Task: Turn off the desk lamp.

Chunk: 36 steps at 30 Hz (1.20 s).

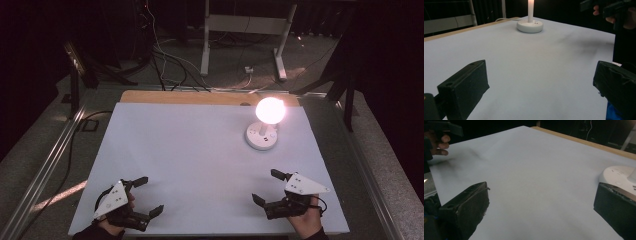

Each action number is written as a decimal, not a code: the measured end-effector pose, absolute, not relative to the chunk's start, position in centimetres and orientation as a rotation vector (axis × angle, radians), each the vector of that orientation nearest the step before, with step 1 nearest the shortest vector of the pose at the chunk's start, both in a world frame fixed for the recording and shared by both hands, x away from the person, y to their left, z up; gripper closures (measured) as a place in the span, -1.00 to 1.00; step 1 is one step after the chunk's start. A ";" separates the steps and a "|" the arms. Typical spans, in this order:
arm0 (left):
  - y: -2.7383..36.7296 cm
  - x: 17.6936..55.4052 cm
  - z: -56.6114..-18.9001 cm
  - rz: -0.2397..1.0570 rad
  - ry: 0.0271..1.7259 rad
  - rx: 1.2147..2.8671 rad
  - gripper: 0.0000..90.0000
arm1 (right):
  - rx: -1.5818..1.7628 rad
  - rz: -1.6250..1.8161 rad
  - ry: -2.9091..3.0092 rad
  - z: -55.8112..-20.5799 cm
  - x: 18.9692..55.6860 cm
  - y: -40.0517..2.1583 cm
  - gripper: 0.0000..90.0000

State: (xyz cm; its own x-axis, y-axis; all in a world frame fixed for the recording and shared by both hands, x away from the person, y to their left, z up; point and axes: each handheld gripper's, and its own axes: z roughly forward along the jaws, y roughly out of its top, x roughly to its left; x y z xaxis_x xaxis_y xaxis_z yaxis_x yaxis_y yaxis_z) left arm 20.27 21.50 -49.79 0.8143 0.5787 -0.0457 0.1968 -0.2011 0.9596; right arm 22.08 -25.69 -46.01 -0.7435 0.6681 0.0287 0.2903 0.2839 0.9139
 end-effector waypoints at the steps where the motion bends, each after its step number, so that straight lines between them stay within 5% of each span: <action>1: 21.5 20.3 -49.8 0.387 0.599 1.771 -0.99 | 0.864 1.441 2.189 -45.8 22.1 -25.7 -1.00; 36: 21.7 20.3 -49.7 0.373 0.606 1.754 -0.99 | 0.913 1.389 2.158 -44.2 27.4 -24.1 -1.00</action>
